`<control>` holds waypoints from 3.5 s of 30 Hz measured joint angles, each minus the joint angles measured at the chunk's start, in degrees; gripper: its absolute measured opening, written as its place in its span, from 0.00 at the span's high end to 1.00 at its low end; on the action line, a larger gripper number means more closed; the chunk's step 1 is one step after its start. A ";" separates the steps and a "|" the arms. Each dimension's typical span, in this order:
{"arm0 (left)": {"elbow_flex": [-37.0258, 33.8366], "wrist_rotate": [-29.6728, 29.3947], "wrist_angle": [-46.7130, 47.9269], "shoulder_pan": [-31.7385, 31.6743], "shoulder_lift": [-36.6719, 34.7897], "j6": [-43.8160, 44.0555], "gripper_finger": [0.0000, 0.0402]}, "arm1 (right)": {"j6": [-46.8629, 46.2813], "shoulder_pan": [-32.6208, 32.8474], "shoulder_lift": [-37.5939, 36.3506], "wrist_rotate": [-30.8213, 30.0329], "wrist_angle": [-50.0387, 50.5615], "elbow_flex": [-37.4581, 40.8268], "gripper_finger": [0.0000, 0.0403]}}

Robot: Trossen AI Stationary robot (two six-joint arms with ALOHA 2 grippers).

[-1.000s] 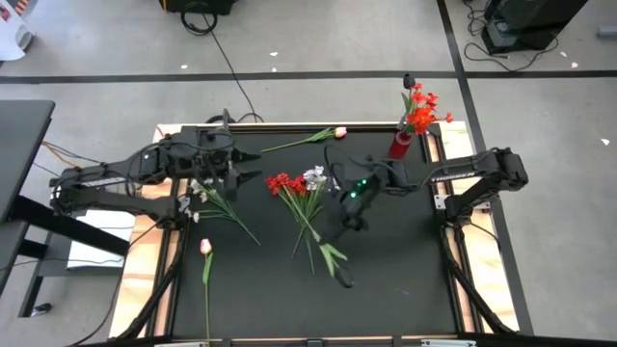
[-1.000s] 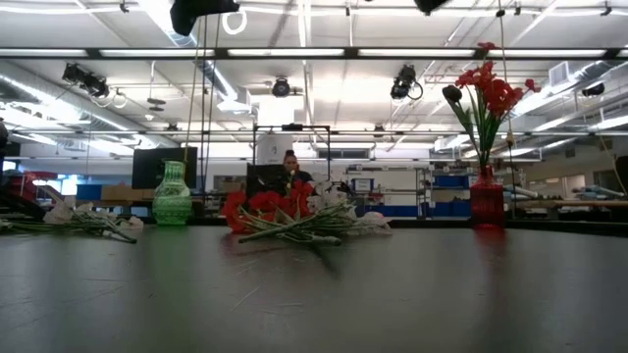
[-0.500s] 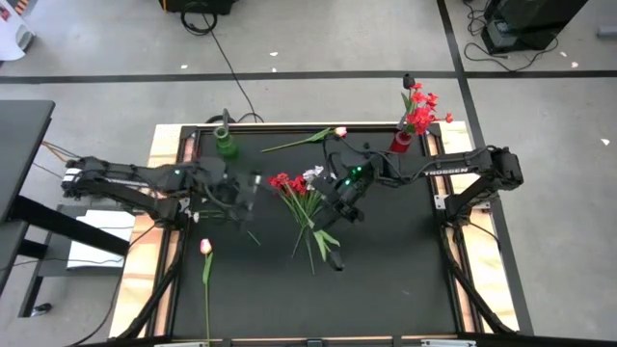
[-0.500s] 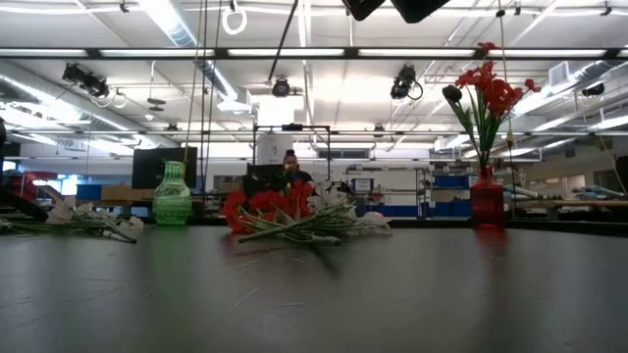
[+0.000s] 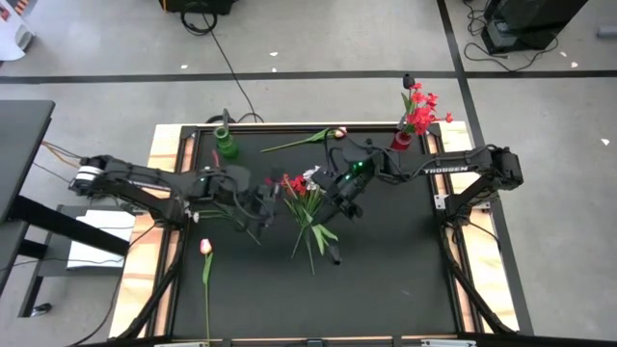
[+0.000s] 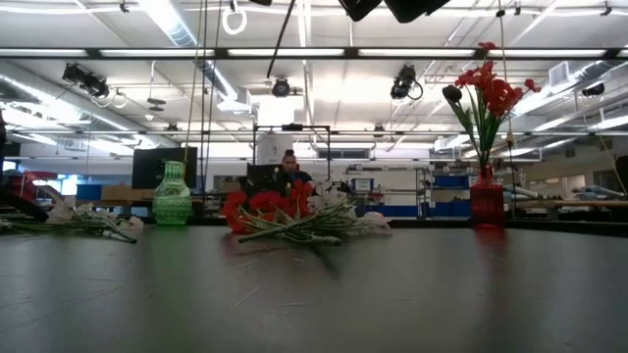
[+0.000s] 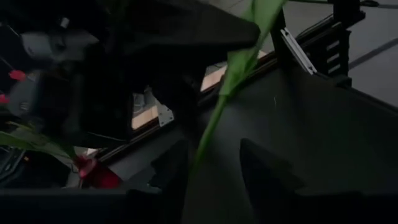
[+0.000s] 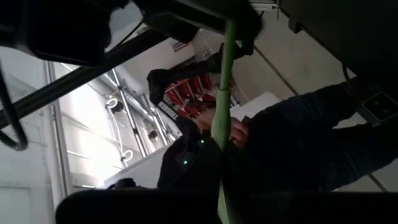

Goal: Sort flowers into vase by color
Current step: Put the black tulip into the red flower vase

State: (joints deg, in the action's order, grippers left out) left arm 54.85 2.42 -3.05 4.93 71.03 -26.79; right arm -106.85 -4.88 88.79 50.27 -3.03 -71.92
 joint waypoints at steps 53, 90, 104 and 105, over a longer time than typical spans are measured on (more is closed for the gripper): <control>-0.11 13.45 -7.37 -13.47 -11.70 27.21 1.00 | 71.29 -3.01 -10.94 -37.88 -29.43 -0.28 0.50; 0.00 18.37 -6.30 -14.95 -9.25 47.78 1.00 | 93.67 2.58 -2.25 -52.74 -14.92 -7.91 0.64; 0.22 19.73 1.68 -14.93 -9.25 37.62 1.00 | 71.08 -2.13 -2.15 -38.19 -10.97 -7.78 0.96; 0.22 19.73 1.61 -14.95 -9.25 37.63 1.00 | 71.36 -2.11 -2.14 -38.40 -11.01 -7.78 0.96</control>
State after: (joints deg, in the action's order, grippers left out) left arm 55.07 22.15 -1.44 -10.02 61.78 10.85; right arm -35.49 -6.99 86.65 11.87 -14.04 -79.70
